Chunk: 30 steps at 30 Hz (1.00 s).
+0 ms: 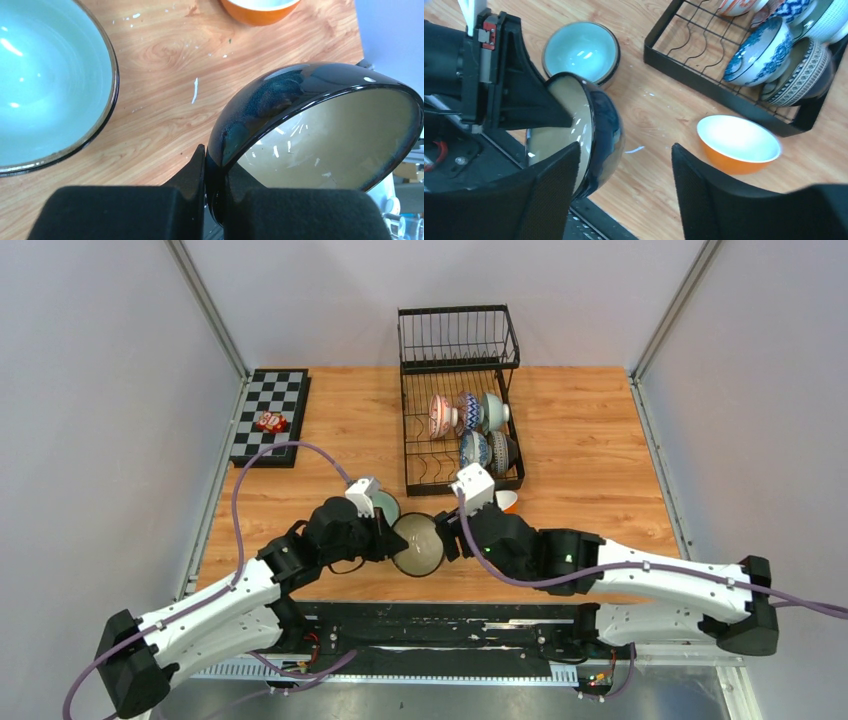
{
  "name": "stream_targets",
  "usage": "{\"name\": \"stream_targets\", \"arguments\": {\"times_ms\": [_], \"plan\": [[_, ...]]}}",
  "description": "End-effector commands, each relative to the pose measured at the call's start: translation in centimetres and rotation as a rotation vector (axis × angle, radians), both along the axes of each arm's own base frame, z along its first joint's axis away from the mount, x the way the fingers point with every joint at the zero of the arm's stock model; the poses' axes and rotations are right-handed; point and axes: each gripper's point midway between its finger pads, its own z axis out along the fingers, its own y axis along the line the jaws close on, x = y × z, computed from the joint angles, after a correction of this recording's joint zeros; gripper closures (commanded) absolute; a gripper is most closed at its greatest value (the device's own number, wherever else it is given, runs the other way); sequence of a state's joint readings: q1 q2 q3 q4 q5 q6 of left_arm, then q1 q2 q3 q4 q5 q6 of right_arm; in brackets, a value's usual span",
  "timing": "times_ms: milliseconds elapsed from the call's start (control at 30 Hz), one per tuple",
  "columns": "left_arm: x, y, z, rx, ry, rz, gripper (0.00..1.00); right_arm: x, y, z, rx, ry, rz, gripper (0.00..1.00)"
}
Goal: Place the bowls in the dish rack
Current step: Adjust the bowl.
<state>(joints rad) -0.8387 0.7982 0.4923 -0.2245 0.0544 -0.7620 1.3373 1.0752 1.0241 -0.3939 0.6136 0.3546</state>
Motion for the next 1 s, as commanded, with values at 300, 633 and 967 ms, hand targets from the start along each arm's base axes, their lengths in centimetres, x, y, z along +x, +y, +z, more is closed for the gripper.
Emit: {"name": "stream_targets", "arguments": {"times_ms": [300,633,967], "plan": [[2.0,-2.5,7.4,-0.318,-0.176,-0.122,1.00,-1.2,-0.7,2.2,0.381,0.128,0.090,0.00],[2.3,-2.6,9.7,-0.465,-0.214,-0.159,1.00,-1.7,0.3,3.9,0.590,0.211,0.201,0.00],[2.4,-2.0,12.2,-0.589,-0.256,-0.174,1.00,-2.4,1.5,4.6,0.650,0.231,0.262,0.00]]}}
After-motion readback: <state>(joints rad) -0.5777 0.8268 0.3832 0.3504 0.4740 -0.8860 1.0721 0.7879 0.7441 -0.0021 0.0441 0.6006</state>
